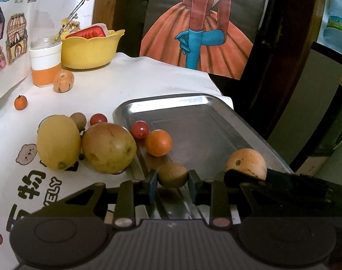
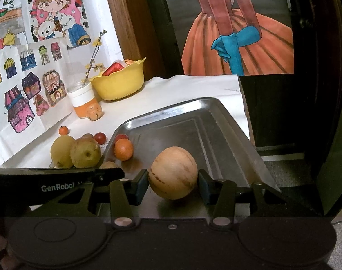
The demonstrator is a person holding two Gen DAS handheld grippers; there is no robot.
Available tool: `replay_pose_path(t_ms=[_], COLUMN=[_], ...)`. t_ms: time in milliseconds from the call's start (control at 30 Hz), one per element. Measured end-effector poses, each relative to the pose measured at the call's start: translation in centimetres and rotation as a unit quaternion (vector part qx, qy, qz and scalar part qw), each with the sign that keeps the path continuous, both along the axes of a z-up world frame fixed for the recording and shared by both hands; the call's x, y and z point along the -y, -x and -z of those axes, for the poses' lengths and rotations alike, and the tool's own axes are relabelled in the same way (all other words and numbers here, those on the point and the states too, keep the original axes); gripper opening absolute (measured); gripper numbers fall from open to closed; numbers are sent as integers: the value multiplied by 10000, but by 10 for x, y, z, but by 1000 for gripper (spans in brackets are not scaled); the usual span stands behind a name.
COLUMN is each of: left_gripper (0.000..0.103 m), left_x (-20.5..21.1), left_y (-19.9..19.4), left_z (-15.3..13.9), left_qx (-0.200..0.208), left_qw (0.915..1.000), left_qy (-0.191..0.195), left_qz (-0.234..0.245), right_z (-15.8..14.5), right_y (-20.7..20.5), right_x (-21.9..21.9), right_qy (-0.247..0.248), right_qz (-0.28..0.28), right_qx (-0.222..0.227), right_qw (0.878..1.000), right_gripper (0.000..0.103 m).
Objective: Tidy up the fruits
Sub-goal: 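Carry the melon with the right tool onto the tray while the left tool places the kiwi there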
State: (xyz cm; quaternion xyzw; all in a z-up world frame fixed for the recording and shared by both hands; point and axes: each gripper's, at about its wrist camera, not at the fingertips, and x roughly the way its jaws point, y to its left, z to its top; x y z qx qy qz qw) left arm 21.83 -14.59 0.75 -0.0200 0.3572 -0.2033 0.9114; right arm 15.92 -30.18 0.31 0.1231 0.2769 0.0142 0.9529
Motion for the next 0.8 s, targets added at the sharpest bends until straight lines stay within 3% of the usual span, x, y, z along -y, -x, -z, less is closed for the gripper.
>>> replay_pose_path(t_ms=[300, 400, 567, 633, 800], left_gripper=[37, 50, 58, 66, 86], left_x=[-4, -7, -15, -20, -34], left_y=[5, 9, 15, 18, 27], left_z=[-3, -6, -12, -15, -26], left_qx=[15, 91, 148, 187, 362], left_qw=[10000, 9999, 9995, 9991, 9975], left_qy=[77, 68, 95, 113, 113], left_qz=[-32, -103, -263, -358, -589], right_z=[-4, -6, -9, -11, -15], right_y=[6, 10, 16, 19, 27], right_x=[4, 6, 8, 7, 6], right_qy=[58, 82, 117, 139, 187], right_qz=[104, 139, 177, 198, 269], right_qx=[117, 164, 223, 251, 346], right_qw=[9999, 9997, 9995, 9994, 9989], right_gripper=[55, 58, 63, 66, 84])
